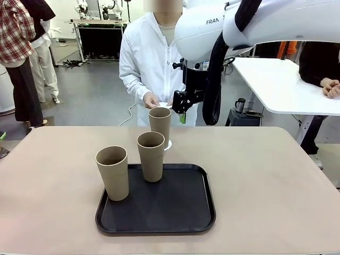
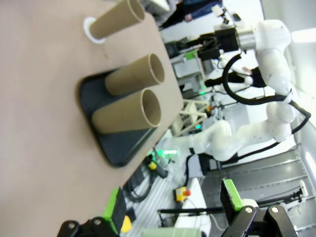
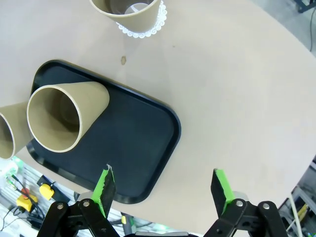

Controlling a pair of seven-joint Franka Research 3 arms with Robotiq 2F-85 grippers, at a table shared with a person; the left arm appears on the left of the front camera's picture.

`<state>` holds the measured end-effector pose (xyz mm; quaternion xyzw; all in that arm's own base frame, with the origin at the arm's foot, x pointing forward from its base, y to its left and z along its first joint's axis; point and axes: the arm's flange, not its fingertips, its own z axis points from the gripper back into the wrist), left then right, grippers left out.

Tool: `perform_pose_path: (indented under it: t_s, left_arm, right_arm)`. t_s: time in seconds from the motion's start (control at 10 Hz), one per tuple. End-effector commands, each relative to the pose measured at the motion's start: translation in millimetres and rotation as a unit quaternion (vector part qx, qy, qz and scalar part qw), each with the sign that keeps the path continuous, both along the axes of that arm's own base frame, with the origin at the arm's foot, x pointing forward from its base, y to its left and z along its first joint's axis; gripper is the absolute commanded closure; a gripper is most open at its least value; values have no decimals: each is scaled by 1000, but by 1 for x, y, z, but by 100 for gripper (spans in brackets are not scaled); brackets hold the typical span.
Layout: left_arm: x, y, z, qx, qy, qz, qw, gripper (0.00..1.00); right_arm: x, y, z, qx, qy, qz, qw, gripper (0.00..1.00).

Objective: Place coasters on the table and set cups on them.
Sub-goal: Take one Reusable plastic cup from the Flat Tray and place it on a coaster set by the human.

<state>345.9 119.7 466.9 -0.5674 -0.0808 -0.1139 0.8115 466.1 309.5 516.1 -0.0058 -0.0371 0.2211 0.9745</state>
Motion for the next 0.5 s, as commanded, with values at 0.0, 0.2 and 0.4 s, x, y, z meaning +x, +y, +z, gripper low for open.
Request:
perform_pose_path:
  t_s: [0.0,0.2,0.4]
  left_arm:
    - [-1,1,2,-4,-3,1,1000,0]
    - [-1,1,2,-4,-3,1,1000,0]
    - [-1,1,2,-4,-3,1,1000,0]
  right_arm:
    - [-2,-2,1,-1,2,-3,1000,0]
    - [-35,-32,3,34,-11,-45,998,0]
    - [-47,-119,23,143,-6,-134,981,0]
